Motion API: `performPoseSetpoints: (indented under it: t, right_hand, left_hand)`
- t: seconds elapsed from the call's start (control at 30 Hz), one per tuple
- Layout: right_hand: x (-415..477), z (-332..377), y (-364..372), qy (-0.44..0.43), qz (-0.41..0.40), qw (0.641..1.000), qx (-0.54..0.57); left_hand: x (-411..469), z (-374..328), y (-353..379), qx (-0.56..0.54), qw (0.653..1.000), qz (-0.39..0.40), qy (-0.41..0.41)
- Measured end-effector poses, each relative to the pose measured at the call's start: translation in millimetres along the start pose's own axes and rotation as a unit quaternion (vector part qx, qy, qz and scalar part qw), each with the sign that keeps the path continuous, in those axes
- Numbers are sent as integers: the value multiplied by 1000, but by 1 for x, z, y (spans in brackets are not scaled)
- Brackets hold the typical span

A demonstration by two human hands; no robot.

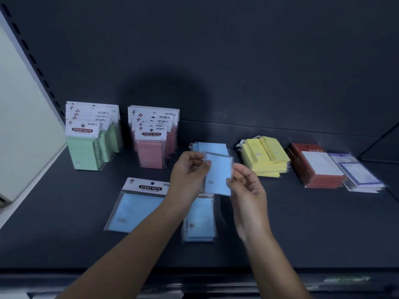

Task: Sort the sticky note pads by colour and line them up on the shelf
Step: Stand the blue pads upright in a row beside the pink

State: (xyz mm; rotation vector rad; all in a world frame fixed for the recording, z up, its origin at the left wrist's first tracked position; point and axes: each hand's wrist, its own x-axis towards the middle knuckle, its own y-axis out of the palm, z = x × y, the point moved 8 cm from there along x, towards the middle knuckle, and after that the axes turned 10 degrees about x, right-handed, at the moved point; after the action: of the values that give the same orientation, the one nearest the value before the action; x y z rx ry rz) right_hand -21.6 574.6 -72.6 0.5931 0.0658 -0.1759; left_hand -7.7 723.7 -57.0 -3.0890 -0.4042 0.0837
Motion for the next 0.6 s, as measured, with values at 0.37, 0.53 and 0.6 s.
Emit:
performPoseSetpoints:
  t: [0.37, 0.53, 0.6]
  right_hand:
    - [-29, -13, 10, -114, 111, 888, -431]
    - [-33, -20, 16, -119, 110, 827, -538]
    - [-32, -21, 14, -107, 106, 812, -563]
  left_hand:
    - [-50, 22, -30, 251, 961, 24, 115]
    - [-51, 24, -29, 305, 941, 26, 142]
    - [-51, 24, -29, 328, 932, 19, 152]
